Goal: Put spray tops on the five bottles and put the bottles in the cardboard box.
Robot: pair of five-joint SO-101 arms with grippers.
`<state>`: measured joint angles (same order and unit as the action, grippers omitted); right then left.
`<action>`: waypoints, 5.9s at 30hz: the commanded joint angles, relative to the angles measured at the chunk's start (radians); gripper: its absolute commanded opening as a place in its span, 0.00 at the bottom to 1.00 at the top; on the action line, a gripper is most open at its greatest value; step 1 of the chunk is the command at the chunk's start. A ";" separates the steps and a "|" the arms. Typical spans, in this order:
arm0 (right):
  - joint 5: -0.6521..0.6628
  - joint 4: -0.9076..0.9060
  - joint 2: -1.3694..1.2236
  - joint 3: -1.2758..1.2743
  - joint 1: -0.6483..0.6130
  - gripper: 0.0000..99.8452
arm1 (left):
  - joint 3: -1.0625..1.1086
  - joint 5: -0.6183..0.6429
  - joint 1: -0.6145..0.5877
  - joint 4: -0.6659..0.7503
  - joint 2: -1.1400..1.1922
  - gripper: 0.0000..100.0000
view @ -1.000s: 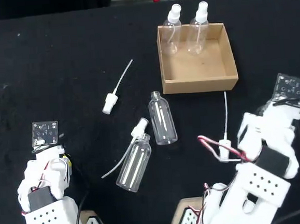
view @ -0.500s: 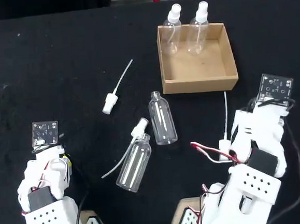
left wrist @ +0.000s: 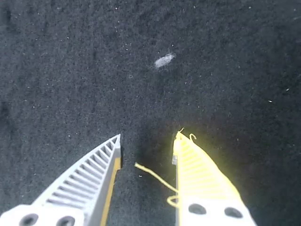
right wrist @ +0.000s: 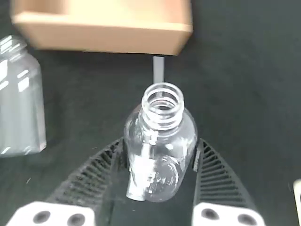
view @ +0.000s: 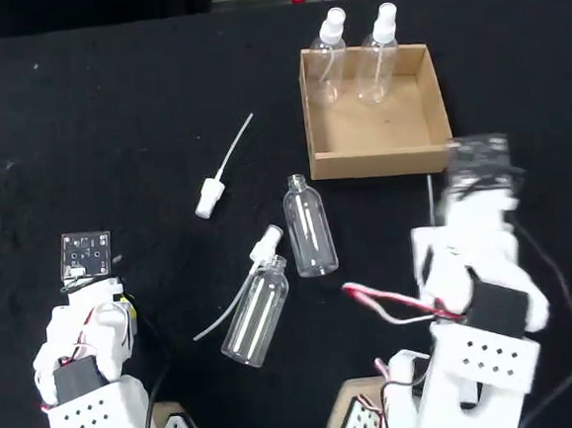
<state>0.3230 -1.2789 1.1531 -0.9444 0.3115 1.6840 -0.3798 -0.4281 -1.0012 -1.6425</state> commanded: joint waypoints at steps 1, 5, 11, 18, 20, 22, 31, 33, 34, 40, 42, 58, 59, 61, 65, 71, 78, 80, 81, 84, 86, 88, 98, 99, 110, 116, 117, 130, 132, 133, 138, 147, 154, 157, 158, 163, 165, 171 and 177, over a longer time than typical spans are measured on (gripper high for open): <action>0.064 -0.015 0.036 0.047 -0.189 0.17 | 0.024 -0.008 -0.005 -0.006 -0.008 0.18; 0.054 0.011 0.036 0.053 -0.310 0.17 | 0.024 -0.008 -0.008 -0.006 -0.008 0.18; -0.058 0.120 0.038 0.053 -0.390 0.17 | 0.024 -0.008 -0.005 -0.006 -0.006 0.18; -0.115 0.166 0.038 0.053 -0.450 0.17 | -0.044 -0.183 -0.010 -0.074 0.002 0.18; -0.115 0.167 0.038 0.047 -0.450 0.17 | -0.113 -0.183 -0.012 -0.106 0.002 0.18; -0.115 0.166 0.038 0.045 -0.451 0.17 | -0.203 -0.181 -0.012 -0.147 0.003 0.18; -0.126 0.158 0.038 0.045 -0.451 0.17 | -0.618 -0.023 -0.001 -0.284 0.270 0.18; -0.166 0.157 0.038 0.039 -0.450 0.17 | -0.685 -0.017 0.041 -0.290 0.404 0.18; -0.175 0.157 0.038 0.030 -0.450 0.17 | -0.716 -0.018 0.076 -0.298 0.459 0.18; -0.184 0.157 0.038 -0.019 -0.445 0.17 | -0.934 -0.014 0.361 -0.382 0.792 0.18; -0.184 0.155 0.038 -0.025 -0.443 0.17 | -0.984 -0.009 0.463 -0.402 0.872 0.18; -0.178 0.132 0.038 -0.027 -0.255 0.17 | -0.849 0.308 0.894 0.126 1.014 0.27; -0.178 0.130 0.038 -0.027 -0.255 0.17 | -0.823 0.324 0.892 0.178 1.014 0.28; -0.176 0.130 0.038 -0.027 -0.255 0.17 | -0.783 0.336 0.888 0.264 1.016 0.28; -0.176 0.130 0.038 -0.027 -0.255 0.17 | -0.737 0.328 0.886 0.353 1.016 0.28; -0.176 0.130 0.038 -0.027 -0.255 0.17 | -0.743 0.249 0.865 0.402 1.053 0.28; -0.176 0.135 0.038 -0.039 -0.255 0.17 | -0.852 0.245 0.865 0.402 1.270 0.28; -0.176 0.138 0.038 -0.048 -0.255 0.17 | -0.888 0.245 0.865 0.402 1.316 0.28; -0.176 0.138 0.038 -0.048 -0.255 0.17 | -0.903 0.245 0.865 0.402 1.333 0.28; -0.176 0.138 0.038 -0.048 -0.255 0.17 | -0.941 0.245 0.865 0.402 1.373 0.28; -0.176 0.138 0.038 -0.048 -0.255 0.17 | -0.958 0.245 0.863 0.402 1.389 0.28; -0.176 0.138 0.038 -0.048 -0.255 0.17 | -0.970 0.245 0.849 0.402 1.398 0.28; -0.176 0.138 0.038 -0.048 -0.255 0.17 | -0.897 0.247 0.780 0.557 1.484 0.28; -0.176 0.138 0.038 -0.048 -0.255 0.17 | -0.898 0.247 0.783 0.557 1.487 0.28; -0.176 0.140 0.038 -0.048 -0.255 0.17 | -0.888 0.252 0.816 0.551 1.499 0.23; -0.176 0.140 0.038 -0.048 -0.255 0.17 | -0.885 0.247 0.839 0.552 1.574 0.22; -0.176 0.140 0.038 -0.048 -0.255 0.17 | -0.898 0.250 0.839 0.548 1.587 0.24; -0.176 0.140 0.038 -0.048 -0.255 0.17 | -0.993 0.250 0.843 0.428 1.614 0.14; -0.178 0.140 0.038 -0.048 -0.255 0.17 | -0.993 0.252 0.832 0.417 1.587 0.14; -0.180 0.140 0.038 -0.047 -0.255 0.17 | -1.003 0.252 0.823 0.390 1.560 0.14; -0.184 0.140 0.038 -0.045 -0.262 0.17 | -1.020 0.250 0.786 0.193 1.320 0.14; -0.187 0.157 0.038 -0.015 -0.262 0.17 | -0.964 0.247 0.596 0.066 0.809 0.13; -0.187 0.160 0.038 -0.024 -0.261 0.17 | -0.937 0.172 0.627 -0.028 0.890 0.23; -0.186 0.160 0.038 -0.025 -0.255 0.17 | -1.009 0.169 0.642 -0.051 1.037 0.26; -0.186 0.160 0.038 -0.027 -0.255 0.17 | -1.036 0.169 0.650 -0.051 1.088 0.25; -0.180 0.153 0.038 -0.031 -0.253 0.17 | -1.153 0.175 0.733 -0.044 1.336 0.21; -0.176 0.160 0.038 -0.042 -0.253 0.17 | -1.185 0.175 0.751 -0.014 1.418 0.21; -0.176 0.160 0.038 -0.042 -0.253 0.17 | -1.204 0.167 0.717 0.081 1.605 0.25; -0.176 0.160 0.038 -0.042 -0.253 0.17 | -1.204 0.146 0.696 0.114 1.637 0.25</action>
<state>0.1465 -1.1469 1.1531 -1.0012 0.0460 0.5393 -0.2048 0.2854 -0.9168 -0.0038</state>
